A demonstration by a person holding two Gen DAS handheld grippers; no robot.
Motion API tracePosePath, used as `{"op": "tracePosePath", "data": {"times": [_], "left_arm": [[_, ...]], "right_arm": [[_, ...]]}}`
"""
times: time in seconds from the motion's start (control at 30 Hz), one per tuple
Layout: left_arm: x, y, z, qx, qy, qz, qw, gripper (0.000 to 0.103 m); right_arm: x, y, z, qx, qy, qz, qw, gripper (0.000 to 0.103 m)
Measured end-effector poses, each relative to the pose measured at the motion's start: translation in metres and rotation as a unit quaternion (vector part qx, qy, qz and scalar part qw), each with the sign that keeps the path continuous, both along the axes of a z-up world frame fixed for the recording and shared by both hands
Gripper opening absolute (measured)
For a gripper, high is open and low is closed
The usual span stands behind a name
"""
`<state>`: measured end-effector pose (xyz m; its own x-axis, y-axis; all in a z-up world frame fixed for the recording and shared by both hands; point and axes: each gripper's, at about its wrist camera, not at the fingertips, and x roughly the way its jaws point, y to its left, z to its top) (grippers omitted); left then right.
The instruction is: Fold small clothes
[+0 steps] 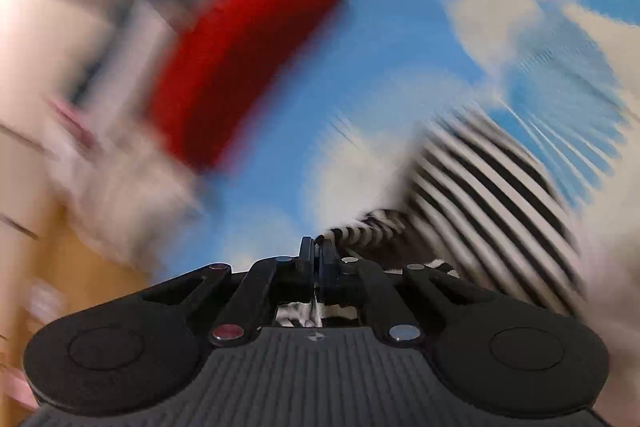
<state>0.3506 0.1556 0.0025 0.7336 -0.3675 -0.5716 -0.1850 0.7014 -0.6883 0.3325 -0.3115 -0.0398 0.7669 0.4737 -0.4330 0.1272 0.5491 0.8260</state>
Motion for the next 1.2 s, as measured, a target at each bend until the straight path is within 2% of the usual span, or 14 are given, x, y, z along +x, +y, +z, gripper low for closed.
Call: {"op": "tracePosePath", "data": {"times": [0.07, 0.13, 0.2, 0.27, 0.3, 0.37, 0.53, 0.63, 0.73, 0.8, 0.87, 0.93, 1.03, 1.2], "left_arm": [[0.003, 0.002, -0.003, -0.008, 0.013, -0.012, 0.9998, 0.004], [0.01, -0.002, -0.026, 0.012, 0.102, -0.043, 0.9938, 0.004], [0.011, -0.007, -0.053, 0.053, 0.192, -0.06, 0.9781, 0.005], [0.008, -0.005, -0.074, 0.053, 0.246, -0.045, 0.9667, 0.01], [0.007, -0.005, -0.077, 0.058, 0.255, -0.037, 0.9646, 0.014], [0.01, -0.007, -0.068, 0.082, 0.242, -0.04, 0.9658, 0.017], [0.01, -0.029, -0.014, 0.157, 0.109, -0.037, 0.9808, 0.029], [0.013, -0.043, -0.008, 0.138, 0.064, -0.055, 0.9868, 0.029], [0.015, -0.052, -0.024, 0.153, 0.094, -0.076, 0.9808, 0.029], [0.017, -0.051, -0.05, 0.161, 0.169, -0.081, 0.969, 0.026], [0.015, -0.039, -0.069, 0.176, 0.235, -0.06, 0.9539, 0.023], [0.012, -0.037, -0.062, 0.201, 0.226, -0.053, 0.9516, 0.023], [0.012, -0.053, -0.032, 0.251, 0.149, -0.077, 0.9535, 0.023], [0.012, -0.066, -0.032, 0.2, 0.133, -0.103, 0.9653, 0.023]], "right_arm": [[-0.008, -0.011, 0.011, 0.014, -0.051, -0.018, 0.998, 0.001], [-0.006, -0.016, 0.007, 0.003, -0.028, -0.014, 1.0, 0.001], [0.001, -0.014, -0.009, -0.065, 0.056, 0.001, 0.996, 0.001], [0.009, -0.003, -0.039, -0.195, 0.196, 0.05, 0.96, 0.001], [0.006, -0.001, -0.057, -0.235, 0.253, 0.061, 0.936, 0.001], [0.0, -0.006, -0.072, -0.227, 0.289, 0.047, 0.929, 0.005], [0.001, 0.002, -0.02, -0.265, 0.148, 0.024, 0.953, 0.016], [0.0, 0.01, 0.001, -0.256, 0.075, 0.032, 0.963, 0.029], [0.002, 0.02, -0.004, -0.235, 0.073, 0.061, 0.967, 0.029], [0.008, 0.023, -0.018, -0.216, 0.104, 0.089, 0.967, 0.029], [0.013, 0.024, -0.04, -0.244, 0.178, 0.104, 0.948, 0.029], [0.011, 0.026, -0.057, -0.313, 0.241, 0.099, 0.913, 0.031], [0.007, 0.022, -0.045, -0.324, 0.214, 0.081, 0.918, 0.031], [-0.004, 0.04, -0.001, -0.312, 0.087, 0.075, 0.943, 0.031]]}}
